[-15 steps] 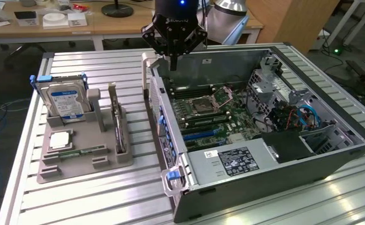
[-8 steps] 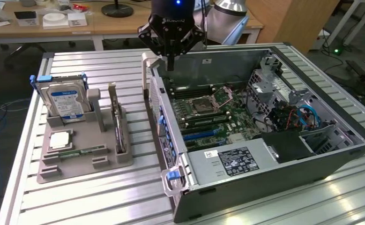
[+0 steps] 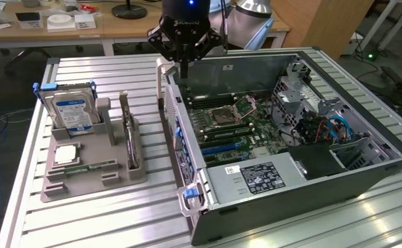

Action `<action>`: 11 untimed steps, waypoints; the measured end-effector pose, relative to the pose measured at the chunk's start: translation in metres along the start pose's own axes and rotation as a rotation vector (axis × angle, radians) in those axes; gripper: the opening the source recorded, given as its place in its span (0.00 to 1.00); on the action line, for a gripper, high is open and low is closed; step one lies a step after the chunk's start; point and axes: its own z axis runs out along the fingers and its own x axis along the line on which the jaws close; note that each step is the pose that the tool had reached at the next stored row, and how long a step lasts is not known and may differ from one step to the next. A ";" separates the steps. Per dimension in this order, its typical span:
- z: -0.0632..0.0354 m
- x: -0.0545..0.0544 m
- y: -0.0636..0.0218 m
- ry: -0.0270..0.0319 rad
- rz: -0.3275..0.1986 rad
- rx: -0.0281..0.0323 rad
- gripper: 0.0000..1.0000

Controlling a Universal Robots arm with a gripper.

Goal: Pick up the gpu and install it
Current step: 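Reach for the gpu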

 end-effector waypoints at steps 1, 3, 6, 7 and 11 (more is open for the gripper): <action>0.0000 0.001 0.0000 0.0000 0.000 0.0000 0.11; 0.0000 0.002 -0.0002 0.0000 0.000 0.0000 0.11; -0.0001 0.006 -0.0004 0.0000 0.000 0.0000 0.11; -0.0001 0.007 -0.0005 -0.0001 0.000 -0.0001 0.11; -0.0002 0.011 -0.0008 0.0000 0.000 -0.0001 0.11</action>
